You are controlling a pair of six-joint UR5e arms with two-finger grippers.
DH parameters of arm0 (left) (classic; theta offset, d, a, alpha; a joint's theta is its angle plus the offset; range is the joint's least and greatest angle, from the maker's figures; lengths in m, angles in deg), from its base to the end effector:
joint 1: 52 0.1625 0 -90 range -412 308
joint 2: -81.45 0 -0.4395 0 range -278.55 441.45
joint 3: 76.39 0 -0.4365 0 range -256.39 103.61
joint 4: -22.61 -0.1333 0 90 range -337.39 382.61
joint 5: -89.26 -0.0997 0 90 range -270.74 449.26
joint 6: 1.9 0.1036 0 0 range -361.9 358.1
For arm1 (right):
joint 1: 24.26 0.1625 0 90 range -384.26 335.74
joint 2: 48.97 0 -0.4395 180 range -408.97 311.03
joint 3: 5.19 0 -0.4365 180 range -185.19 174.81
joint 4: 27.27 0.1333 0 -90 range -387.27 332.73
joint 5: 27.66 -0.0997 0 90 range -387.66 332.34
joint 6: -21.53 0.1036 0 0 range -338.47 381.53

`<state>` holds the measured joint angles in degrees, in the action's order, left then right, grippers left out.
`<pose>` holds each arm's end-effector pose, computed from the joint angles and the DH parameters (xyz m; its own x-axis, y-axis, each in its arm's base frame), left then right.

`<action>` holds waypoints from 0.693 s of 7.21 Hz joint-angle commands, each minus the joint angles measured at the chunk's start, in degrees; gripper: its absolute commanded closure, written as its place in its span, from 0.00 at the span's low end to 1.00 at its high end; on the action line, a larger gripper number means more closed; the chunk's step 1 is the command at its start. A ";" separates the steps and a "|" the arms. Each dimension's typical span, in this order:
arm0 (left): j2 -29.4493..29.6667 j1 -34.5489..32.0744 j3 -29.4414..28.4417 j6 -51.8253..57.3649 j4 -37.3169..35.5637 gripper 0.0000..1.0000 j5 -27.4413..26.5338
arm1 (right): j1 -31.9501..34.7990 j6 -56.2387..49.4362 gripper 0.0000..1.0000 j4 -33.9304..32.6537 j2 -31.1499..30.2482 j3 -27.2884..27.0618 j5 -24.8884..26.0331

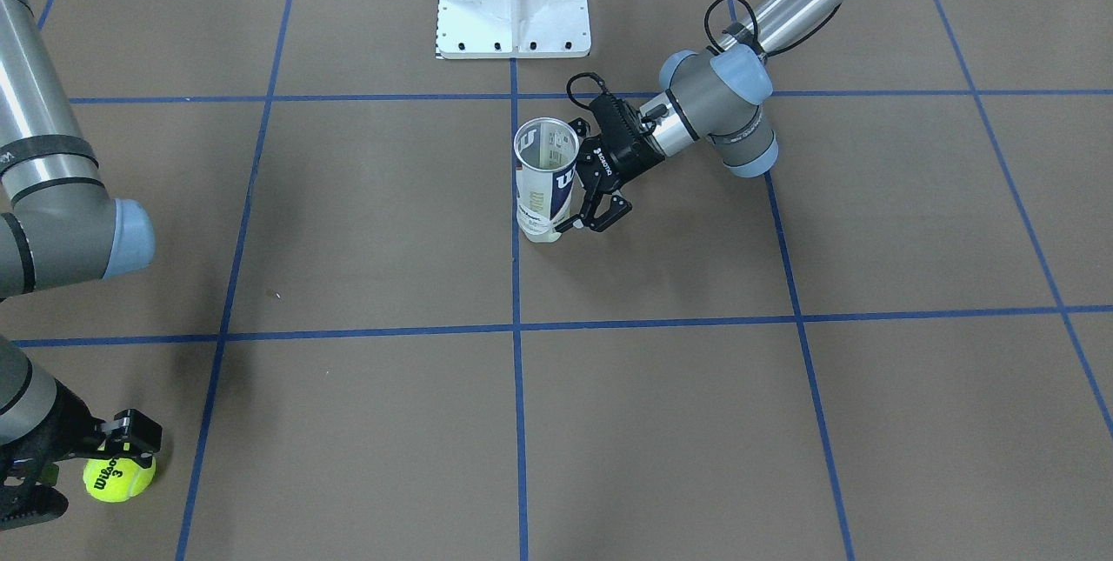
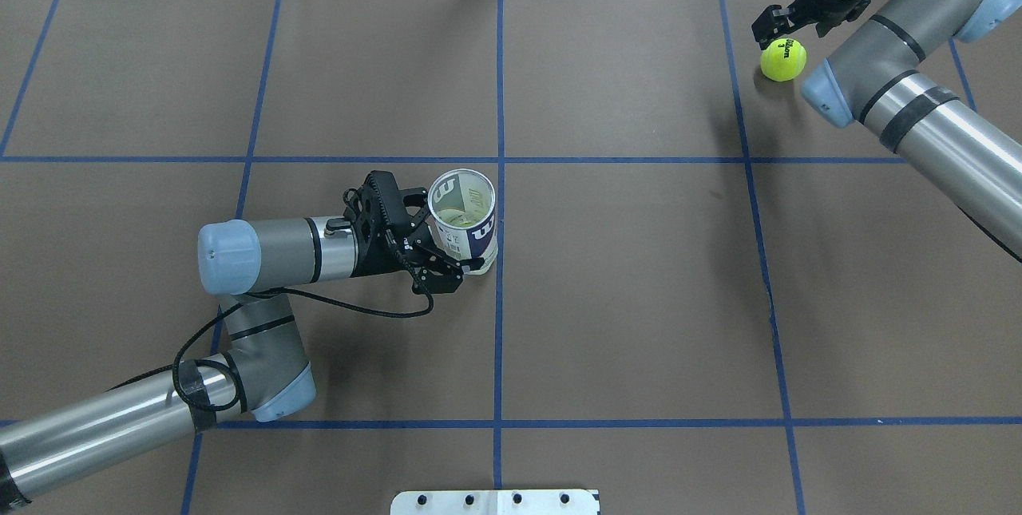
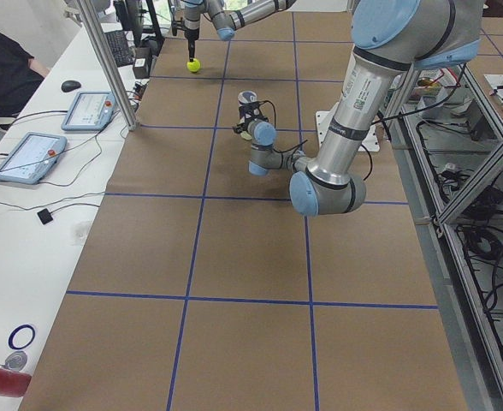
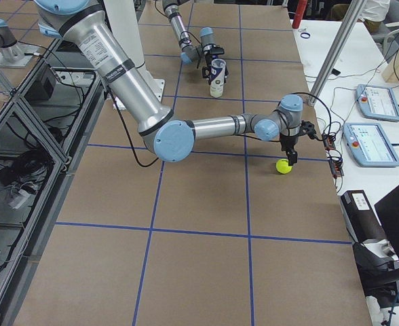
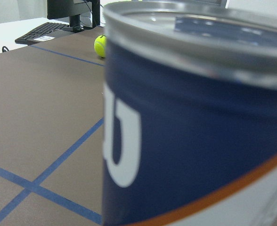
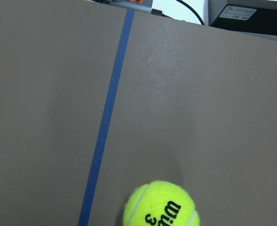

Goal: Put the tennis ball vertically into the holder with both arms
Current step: 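Lower the right gripper onto the second yellow tennis ball and close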

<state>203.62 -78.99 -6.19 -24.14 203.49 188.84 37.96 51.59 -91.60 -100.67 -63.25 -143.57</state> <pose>0.6040 -0.4379 0.3206 0.2033 0.9207 -0.3331 0.3038 0.2641 0.9154 -0.3137 -0.7843 0.4852 0.7932 -0.1646 0.5863 -0.0025 0.9619 0.2735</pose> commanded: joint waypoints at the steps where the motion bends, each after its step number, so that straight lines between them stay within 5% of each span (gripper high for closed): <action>1: 0.00 0.00 -0.07 0.00 0.00 0.01 0.00 | -0.52 -0.09 0.02 0.53 -0.41 0.85 0.59; 5: 0.79 0.00 -0.24 0.09 -0.71 0.01 0.00 | -1.75 0.00 0.02 1.83 -0.06 3.04 2.97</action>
<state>204.28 -78.98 -6.27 -24.12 202.97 188.84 36.61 51.58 -90.67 -100.80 -61.14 -141.16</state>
